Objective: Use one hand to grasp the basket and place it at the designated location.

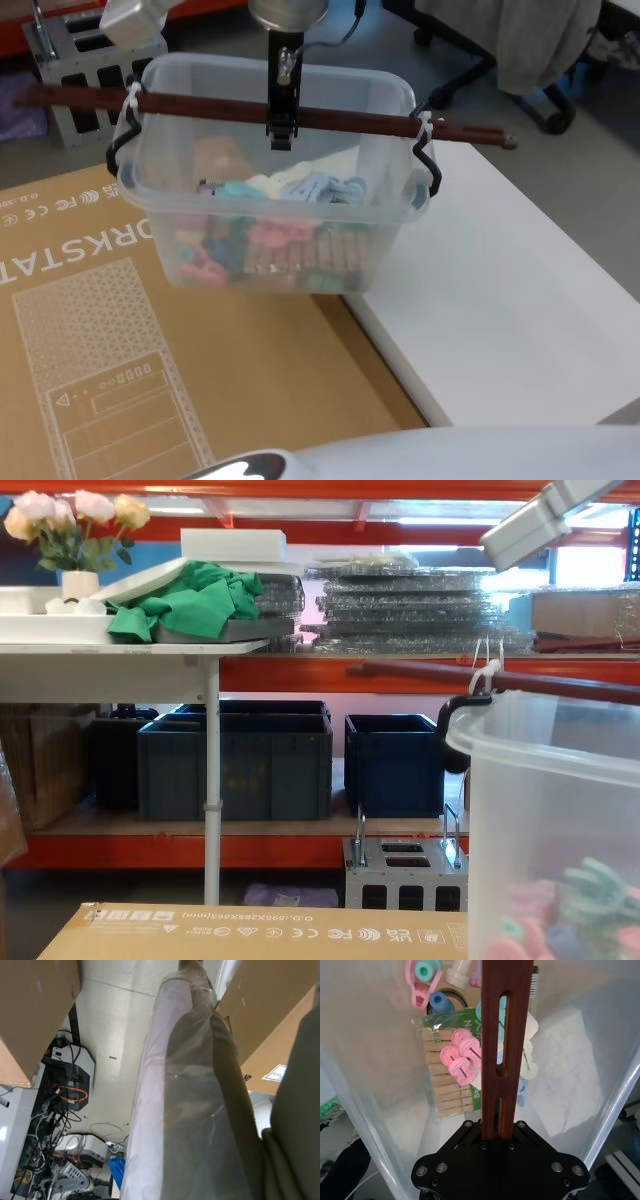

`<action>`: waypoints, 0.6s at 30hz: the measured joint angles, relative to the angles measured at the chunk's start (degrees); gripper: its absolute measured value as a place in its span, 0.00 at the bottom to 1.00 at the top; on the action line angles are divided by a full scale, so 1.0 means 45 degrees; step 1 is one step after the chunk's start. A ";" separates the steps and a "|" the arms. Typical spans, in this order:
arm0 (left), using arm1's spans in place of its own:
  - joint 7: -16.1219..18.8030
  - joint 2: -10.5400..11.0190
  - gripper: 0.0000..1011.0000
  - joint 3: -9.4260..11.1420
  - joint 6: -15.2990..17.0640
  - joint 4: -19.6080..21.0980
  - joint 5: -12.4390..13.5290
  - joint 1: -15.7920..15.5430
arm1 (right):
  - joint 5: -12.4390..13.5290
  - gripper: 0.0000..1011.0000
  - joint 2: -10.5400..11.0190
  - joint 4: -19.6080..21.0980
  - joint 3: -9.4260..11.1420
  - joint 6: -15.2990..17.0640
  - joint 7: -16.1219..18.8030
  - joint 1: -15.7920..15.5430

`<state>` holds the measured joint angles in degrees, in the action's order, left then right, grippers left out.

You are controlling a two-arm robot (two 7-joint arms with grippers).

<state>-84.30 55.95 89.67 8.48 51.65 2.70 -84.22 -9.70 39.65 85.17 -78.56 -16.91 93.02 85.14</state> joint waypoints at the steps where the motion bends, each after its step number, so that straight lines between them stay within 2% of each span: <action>1: 0.0000 0.0000 0.00 0.0000 0.0000 0.0000 0.0000 0.0000 | 0.0008 0.00 -0.0010 0.0048 -0.0055 -0.0009 -0.0026 0.0005; 12: 0.0000 0.0000 0.00 0.0000 0.0000 0.0001 0.0000 0.0000 | -0.0128 0.00 -0.0125 0.1030 -0.0568 -0.0119 -0.0242 -0.0054; 14: 0.0001 -0.0002 0.00 -0.0001 0.0000 0.0006 -0.0001 0.0000 | -0.0284 0.00 -0.0091 0.1767 -0.0738 -0.0173 -0.0378 -0.0119; 18: 0.0000 0.0000 0.00 -0.0001 0.0000 -0.0001 -0.0002 0.0000 | -0.0404 0.00 -0.0083 0.2340 -0.0912 -0.0204 -0.0517 -0.0138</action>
<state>-84.30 55.95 89.66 8.49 51.64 2.69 -84.22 -11.51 39.27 95.70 -82.66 -17.83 90.70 84.52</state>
